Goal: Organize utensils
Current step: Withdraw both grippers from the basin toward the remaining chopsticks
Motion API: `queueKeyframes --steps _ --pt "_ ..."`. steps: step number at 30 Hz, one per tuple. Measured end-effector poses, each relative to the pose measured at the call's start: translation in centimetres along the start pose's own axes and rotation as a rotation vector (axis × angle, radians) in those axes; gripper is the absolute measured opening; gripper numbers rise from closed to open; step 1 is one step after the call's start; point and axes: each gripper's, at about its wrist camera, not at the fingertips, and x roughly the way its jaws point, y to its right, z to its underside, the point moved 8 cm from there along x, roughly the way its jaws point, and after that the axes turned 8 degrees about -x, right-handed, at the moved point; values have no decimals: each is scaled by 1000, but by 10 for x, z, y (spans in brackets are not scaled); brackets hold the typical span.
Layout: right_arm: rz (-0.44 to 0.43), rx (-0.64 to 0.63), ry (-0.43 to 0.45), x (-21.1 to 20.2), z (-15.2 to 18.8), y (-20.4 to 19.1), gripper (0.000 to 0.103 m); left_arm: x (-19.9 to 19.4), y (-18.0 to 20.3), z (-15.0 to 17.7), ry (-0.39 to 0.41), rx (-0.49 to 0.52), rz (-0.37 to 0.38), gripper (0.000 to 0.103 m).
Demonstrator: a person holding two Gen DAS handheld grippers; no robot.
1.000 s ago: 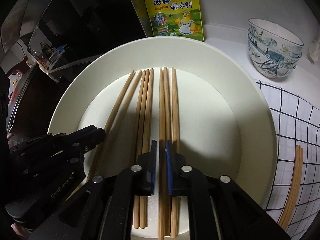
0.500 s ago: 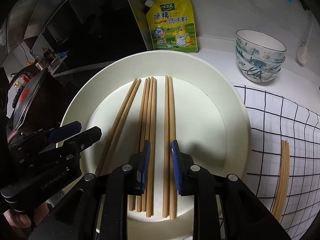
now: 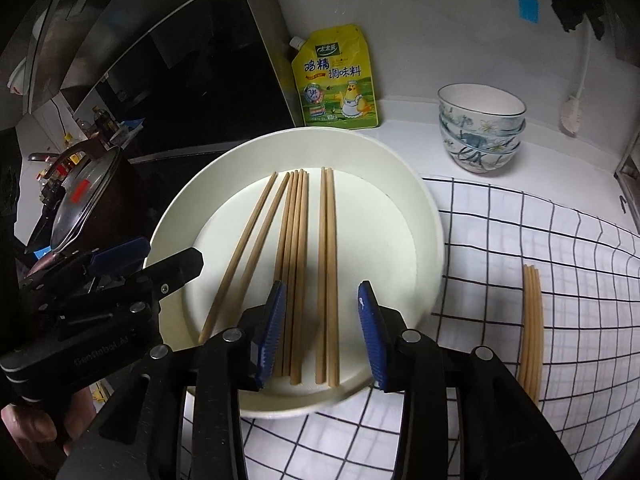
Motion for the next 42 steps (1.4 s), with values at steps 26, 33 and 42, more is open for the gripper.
queueKeyframes --steps 26,33,42 --pt "162 91 -31 -65 88 146 57 -12 116 53 -31 23 90 80" --pt "190 113 -78 -59 116 187 57 -6 158 70 -52 67 115 80" --pt "172 96 -122 -33 141 205 59 11 196 99 -96 123 115 82"
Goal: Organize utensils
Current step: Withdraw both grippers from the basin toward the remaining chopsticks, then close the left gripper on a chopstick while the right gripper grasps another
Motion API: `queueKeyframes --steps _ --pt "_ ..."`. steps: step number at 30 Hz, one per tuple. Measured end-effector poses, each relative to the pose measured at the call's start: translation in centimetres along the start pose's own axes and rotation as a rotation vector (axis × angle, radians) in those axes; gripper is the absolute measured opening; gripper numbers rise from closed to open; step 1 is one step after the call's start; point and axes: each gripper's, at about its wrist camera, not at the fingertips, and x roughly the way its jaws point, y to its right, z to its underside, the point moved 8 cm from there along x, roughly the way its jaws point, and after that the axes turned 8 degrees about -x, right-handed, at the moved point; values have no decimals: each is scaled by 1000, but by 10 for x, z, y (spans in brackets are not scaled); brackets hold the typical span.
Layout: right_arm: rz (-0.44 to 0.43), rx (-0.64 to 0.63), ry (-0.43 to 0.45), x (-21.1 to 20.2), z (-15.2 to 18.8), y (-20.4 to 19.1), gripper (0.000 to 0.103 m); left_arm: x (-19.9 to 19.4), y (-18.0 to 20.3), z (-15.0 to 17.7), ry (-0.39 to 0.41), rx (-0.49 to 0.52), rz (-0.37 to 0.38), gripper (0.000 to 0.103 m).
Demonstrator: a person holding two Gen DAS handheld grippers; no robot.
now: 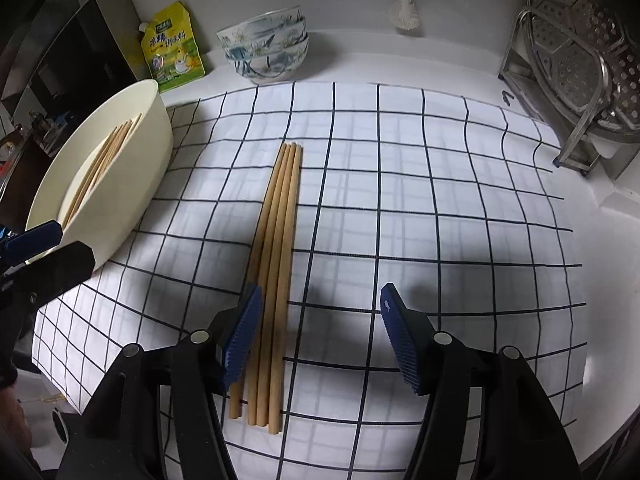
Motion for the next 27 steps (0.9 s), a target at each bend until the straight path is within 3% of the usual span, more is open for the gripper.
queueKeyframes --steps 9,27 --pt "-14 -25 -11 20 5 -2 59 22 2 19 -18 2 -49 83" --pt "14 -74 -1 30 12 2 59 41 -3 34 -61 -42 -66 83"
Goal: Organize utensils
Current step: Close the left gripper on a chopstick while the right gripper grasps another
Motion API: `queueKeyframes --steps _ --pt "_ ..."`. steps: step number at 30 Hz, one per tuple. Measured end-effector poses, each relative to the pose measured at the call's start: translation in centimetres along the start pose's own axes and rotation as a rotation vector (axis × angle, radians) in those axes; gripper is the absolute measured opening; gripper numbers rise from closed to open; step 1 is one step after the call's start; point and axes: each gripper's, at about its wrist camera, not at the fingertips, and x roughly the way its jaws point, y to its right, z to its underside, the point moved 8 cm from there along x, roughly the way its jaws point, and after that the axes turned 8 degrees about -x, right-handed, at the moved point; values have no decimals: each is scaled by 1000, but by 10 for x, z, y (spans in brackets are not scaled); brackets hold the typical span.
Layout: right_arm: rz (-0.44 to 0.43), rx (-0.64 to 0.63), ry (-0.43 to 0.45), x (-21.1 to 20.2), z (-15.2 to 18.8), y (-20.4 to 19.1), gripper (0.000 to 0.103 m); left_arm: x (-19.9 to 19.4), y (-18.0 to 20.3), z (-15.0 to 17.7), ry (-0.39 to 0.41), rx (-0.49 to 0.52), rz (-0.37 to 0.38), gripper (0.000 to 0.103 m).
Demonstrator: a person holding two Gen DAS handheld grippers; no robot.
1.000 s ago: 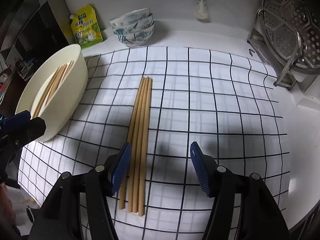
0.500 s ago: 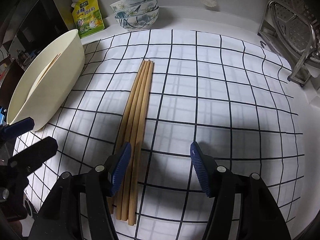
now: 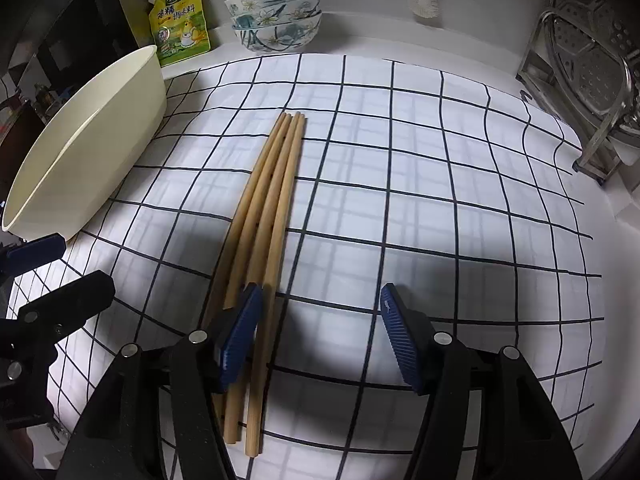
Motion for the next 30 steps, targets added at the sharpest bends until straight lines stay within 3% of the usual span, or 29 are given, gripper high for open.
queueKeyframes --steps 16,23,30 --pt "57 67 1 -8 17 55 59 43 30 -1 -10 6 -9 84" --pt "33 50 20 -11 15 51 59 50 32 0 0 16 -27 85" --pt "21 19 30 -7 6 43 59 52 23 -2 19 38 -94 87"
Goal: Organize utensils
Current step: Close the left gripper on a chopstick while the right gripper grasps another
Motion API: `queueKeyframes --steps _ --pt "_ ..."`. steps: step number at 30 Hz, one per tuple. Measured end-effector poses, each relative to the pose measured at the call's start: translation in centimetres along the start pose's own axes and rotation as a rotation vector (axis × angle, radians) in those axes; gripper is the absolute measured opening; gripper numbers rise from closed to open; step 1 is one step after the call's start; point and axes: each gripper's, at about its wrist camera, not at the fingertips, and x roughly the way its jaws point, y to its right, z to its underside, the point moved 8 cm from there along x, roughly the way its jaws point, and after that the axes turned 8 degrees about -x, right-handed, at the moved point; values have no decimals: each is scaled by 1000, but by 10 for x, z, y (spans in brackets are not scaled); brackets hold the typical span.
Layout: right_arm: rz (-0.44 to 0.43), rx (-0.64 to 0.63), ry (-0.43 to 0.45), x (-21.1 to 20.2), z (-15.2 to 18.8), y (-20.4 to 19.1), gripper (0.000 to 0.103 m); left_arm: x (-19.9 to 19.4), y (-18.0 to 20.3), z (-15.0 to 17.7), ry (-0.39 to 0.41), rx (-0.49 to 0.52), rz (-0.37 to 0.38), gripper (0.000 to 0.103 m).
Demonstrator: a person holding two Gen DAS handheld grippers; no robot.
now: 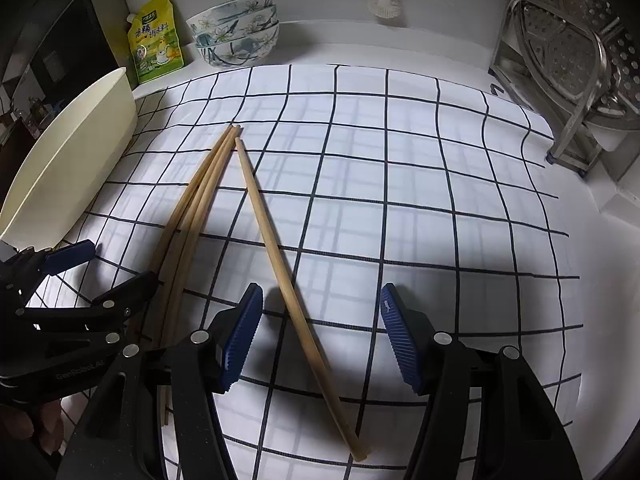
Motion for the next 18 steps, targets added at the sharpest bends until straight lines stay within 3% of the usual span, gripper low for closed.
queueKeyframes --steps 11,13,15,17,18 --pt "12 -83 18 9 -8 -9 58 5 3 -11 11 -18 26 84" --pt "4 -98 28 9 -10 -13 52 4 7 -15 20 -15 30 69" --pt "-1 -119 35 8 -12 -17 36 1 13 -16 26 6 45 54" --pt "-4 -133 36 8 -14 -21 13 -1 21 -17 23 21 60 36" --pt "-6 -138 34 9 -15 -23 9 -2 22 -17 21 25 65 23"
